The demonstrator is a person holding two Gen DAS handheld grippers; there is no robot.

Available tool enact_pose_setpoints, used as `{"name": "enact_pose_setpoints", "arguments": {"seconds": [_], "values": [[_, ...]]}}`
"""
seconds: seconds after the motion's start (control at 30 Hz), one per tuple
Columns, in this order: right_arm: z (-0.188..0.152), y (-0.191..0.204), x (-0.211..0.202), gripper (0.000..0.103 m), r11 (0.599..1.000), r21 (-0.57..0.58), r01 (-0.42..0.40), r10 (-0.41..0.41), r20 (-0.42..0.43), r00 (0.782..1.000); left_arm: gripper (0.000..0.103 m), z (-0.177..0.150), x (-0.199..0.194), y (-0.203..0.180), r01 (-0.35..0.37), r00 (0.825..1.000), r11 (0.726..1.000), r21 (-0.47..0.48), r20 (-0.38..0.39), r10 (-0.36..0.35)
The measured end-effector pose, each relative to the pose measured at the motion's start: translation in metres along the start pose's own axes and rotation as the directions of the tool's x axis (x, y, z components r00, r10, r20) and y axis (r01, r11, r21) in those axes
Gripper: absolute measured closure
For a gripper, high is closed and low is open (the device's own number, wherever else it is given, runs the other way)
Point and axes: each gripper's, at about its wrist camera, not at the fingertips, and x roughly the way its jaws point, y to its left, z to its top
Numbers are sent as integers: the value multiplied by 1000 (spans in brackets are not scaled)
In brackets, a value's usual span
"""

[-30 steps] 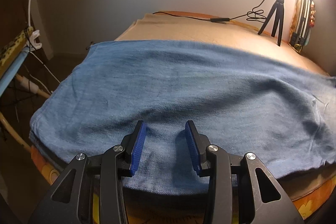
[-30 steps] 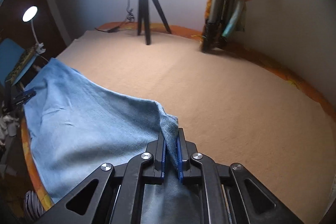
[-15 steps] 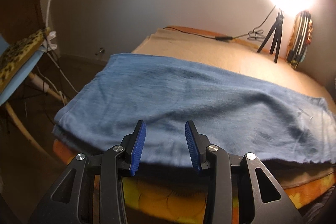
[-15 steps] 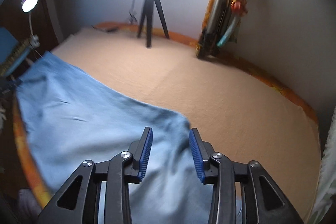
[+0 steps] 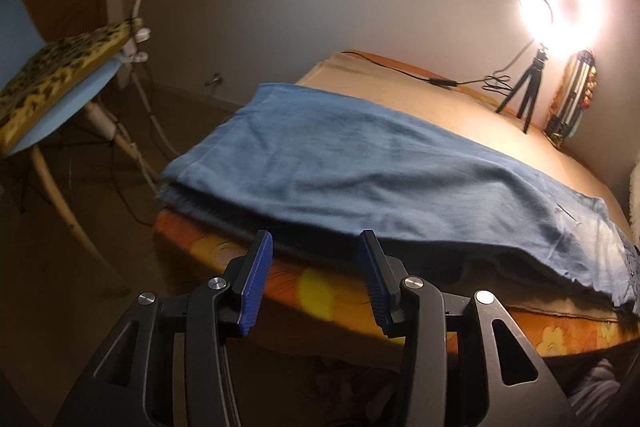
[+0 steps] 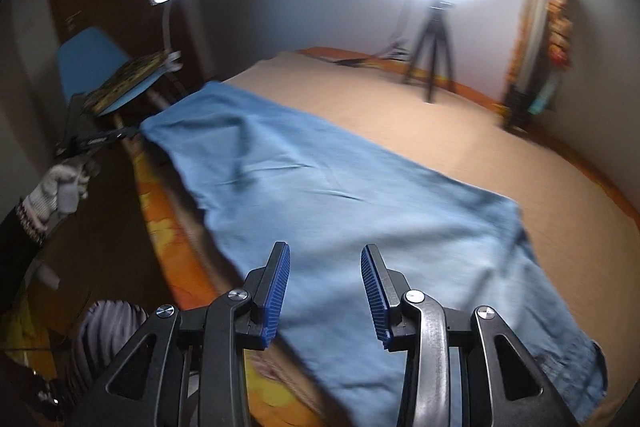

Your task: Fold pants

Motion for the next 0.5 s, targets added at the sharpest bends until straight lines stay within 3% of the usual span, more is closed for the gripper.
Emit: {"name": "enact_pose_setpoints", "arguments": {"seconds": [0.13, 0.27, 0.5], "values": [[8, 35, 23, 65, 996, -79, -40, 38, -27, 999, 60, -6, -8, 33, -9, 1000, 998, -61, 2, 9], [5, 62, 47, 65, 989, -134, -54, 44, -75, 996, 53, -7, -12, 73, 12, 1000, 987, -162, 8, -11], [-5, 64, 56, 65, 994, -79, -71, 64, -98, 993, 52, 7, 18, 126, 107, 994, 912, -395, 7, -113]]}}
